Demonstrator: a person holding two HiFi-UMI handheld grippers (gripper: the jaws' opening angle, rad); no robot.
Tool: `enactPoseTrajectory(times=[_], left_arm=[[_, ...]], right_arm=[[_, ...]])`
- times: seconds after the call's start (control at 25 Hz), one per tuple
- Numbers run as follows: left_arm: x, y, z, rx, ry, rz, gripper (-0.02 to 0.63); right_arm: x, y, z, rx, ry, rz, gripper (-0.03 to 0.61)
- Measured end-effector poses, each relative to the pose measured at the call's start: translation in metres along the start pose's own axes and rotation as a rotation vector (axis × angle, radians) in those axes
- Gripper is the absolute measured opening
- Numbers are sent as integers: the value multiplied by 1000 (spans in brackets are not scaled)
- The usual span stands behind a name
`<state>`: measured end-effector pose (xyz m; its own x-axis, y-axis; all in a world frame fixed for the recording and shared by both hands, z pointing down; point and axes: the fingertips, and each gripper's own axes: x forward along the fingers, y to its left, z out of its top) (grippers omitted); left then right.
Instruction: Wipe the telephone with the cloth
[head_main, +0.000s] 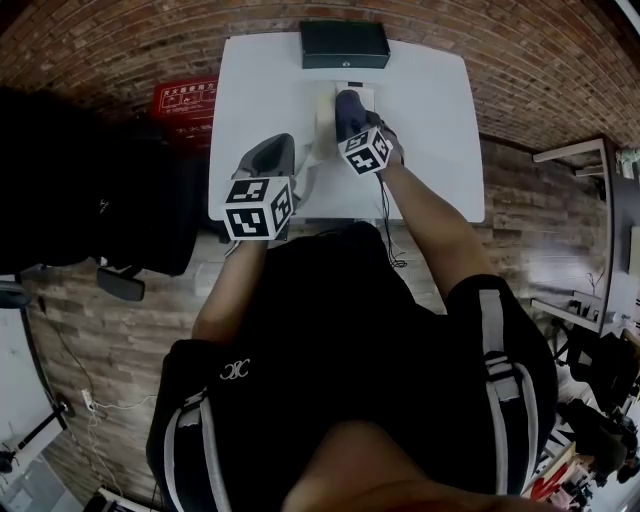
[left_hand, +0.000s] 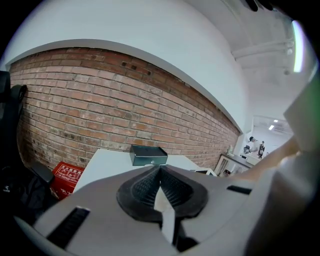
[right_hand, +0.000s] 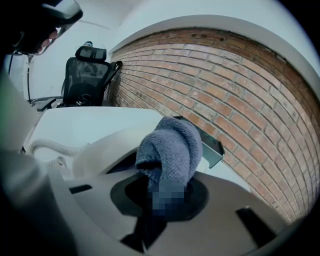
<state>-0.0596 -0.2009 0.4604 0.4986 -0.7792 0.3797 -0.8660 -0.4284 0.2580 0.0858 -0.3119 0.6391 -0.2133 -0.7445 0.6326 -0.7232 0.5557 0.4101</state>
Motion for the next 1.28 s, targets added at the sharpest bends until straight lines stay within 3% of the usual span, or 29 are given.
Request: enactPoseTrajectory(times=[0.6, 0.88, 0.96, 1.12, 1.28], left_arm=[[-15, -13, -5, 7, -13, -5, 2], [-17, -20, -6, 2, -18, -11, 2], [-16, -25, -5, 4, -19, -19, 2], [-14, -30, -3, 7, -15, -32, 2], [-14, -27, -11, 4, 1, -32, 2]], right_arm=[[-35, 34, -35, 180, -29, 66, 37], [-43, 44, -44, 116, 12, 62, 37], [-44, 45, -50, 178, 22, 96, 37], [-41, 28, -61, 452, 19, 133, 38], [-47, 15, -61, 538, 28, 97, 40]])
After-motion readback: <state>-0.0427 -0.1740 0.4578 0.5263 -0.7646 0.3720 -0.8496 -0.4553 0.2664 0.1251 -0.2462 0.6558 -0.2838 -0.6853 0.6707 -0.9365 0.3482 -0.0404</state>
